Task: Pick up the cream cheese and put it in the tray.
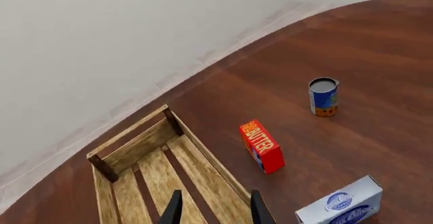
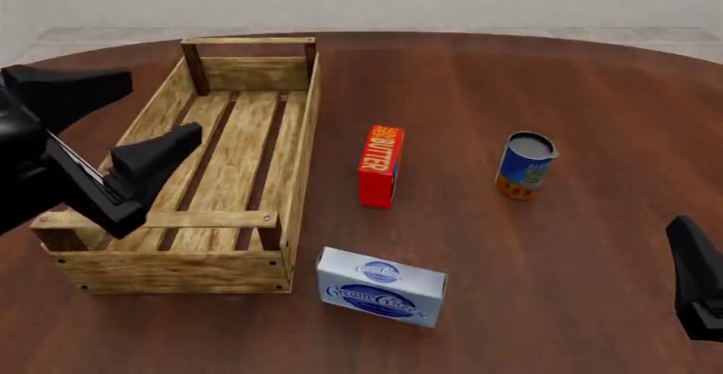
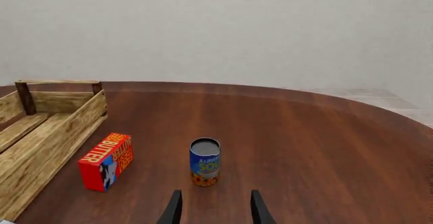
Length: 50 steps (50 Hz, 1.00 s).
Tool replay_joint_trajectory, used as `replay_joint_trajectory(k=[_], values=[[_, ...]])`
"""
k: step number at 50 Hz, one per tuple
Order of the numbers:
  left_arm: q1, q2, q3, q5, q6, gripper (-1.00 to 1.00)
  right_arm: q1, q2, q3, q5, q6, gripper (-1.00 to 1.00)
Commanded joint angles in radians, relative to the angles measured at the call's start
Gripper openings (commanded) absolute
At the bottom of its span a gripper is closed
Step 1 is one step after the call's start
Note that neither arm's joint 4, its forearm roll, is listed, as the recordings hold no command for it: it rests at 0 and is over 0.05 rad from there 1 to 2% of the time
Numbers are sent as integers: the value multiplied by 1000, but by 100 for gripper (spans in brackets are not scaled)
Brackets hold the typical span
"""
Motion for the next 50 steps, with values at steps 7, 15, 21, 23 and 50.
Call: replay_joint_trajectory(k=[7,15,21,23,50], values=[[-98,116,-141,113,132,100,0,3,0,-1,-1,100],[-107,146,-181,147,146,100,1,5,0,-2,-1,100],[-113,175,-188,150,183,100,0,6,0,-2,-1,100],[-118,187,-190,148,189,100,0,6,0,-2,0,100],[-171,341,-274,244,340,100,-2,13,1,-5,-1,100]])
